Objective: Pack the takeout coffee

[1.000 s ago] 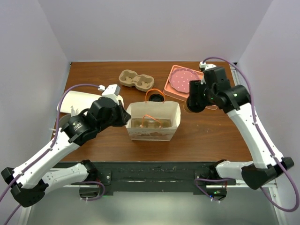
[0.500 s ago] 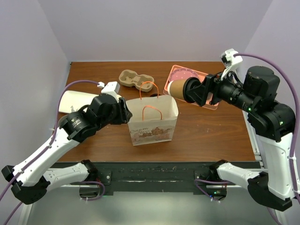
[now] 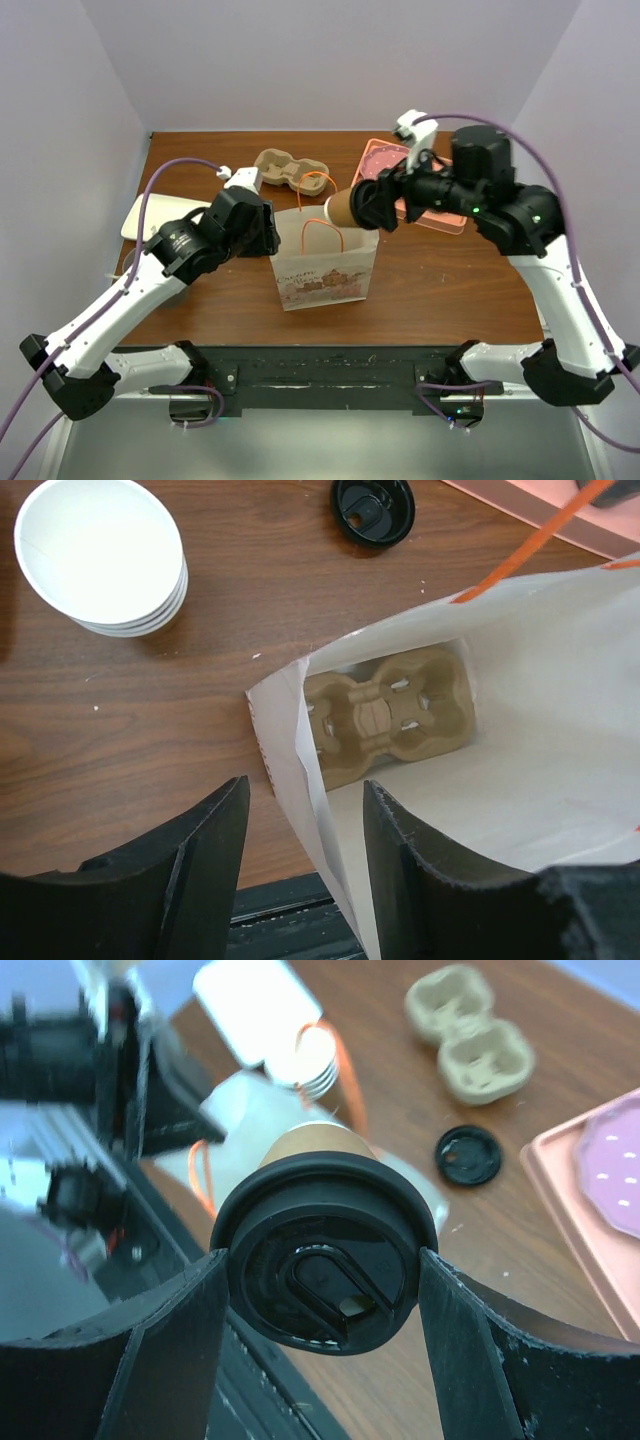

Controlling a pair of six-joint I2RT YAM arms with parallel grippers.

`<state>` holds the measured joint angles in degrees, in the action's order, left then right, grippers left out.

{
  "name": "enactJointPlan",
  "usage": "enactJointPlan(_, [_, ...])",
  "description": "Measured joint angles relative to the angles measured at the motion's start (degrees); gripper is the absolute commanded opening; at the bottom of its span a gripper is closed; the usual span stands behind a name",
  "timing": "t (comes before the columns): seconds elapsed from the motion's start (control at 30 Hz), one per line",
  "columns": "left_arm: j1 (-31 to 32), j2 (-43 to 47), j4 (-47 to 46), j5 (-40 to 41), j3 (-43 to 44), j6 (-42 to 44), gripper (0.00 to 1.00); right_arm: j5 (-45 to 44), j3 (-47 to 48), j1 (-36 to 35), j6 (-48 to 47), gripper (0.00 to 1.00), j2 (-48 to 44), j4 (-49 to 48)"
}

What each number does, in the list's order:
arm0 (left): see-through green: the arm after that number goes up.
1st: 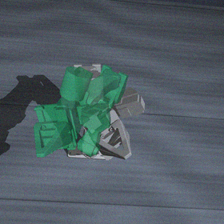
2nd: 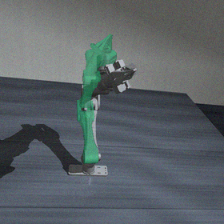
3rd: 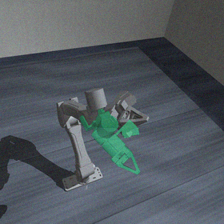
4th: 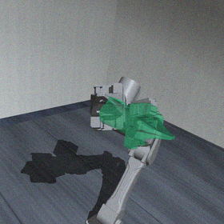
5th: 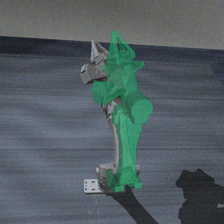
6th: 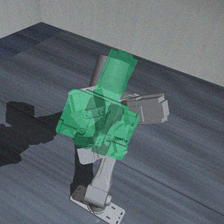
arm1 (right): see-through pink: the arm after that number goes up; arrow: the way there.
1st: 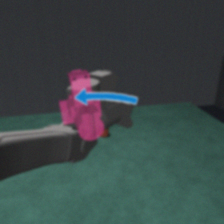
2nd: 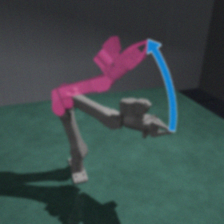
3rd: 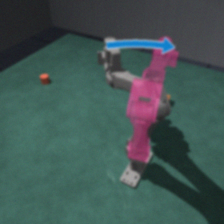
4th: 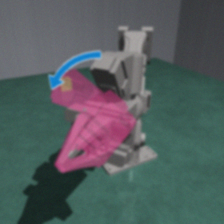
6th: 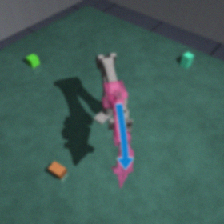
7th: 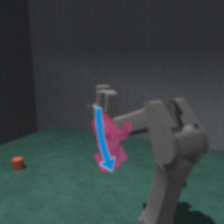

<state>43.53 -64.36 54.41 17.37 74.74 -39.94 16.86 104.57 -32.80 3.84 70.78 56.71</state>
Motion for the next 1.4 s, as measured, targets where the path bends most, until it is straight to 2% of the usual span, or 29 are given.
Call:
enactJointPlan(0.17, [-1.0, -1.0, 0.7, 0.0, 1.6, 0.0, 0.56, -5.8, -0.4, -8.4, -2.3, 0.3, 3.0, 2.5])
enactJointPlan(0.53, [-3.6, -4.0, 0.5, 0.3, 4.4, 0.3, 0.57, -16.0, -3.0, -14.7, -8.6, 0.29, 3.1, 2.9])
enactJointPlan(0.93, [-4.2, -5.6, -0.6, 0.2, 7.2, 0.8, 0.57, -17.4, -7.8, -20.1, -12.3, 0.29, 2.6, 3.2])
enactJointPlan(1.23, [-4.6, -5.4, -1.7, -1.2, 6.9, 3.8, 0.55, -20.7, -12.6, -27.6, -14.9, 0.26, 2.6, 1.2])
enactJointPlan(1.33, [-5.2, -7.0, -1.5, -1.3, 7.1, 5.2, 0.46, -22.6, -13.2, -29.6, -15.8, 0.26, 2.6, 0.5])
enactJointPlan(1.37, [-5.4, -7.5, -1.4, -1.3, 7.2, 5.4, 0.4, -23.4, -13.4, -30.4, -16.0, 0.26, 2.6, 0.2])
enactJointPlan(1.4, [-5.6, -8.1, -1.3, -1.8, 7.3, 6.1, 0.29, -24.3, -14.1, -31.3, -16.1, 0.25, 2.4, -0.3])
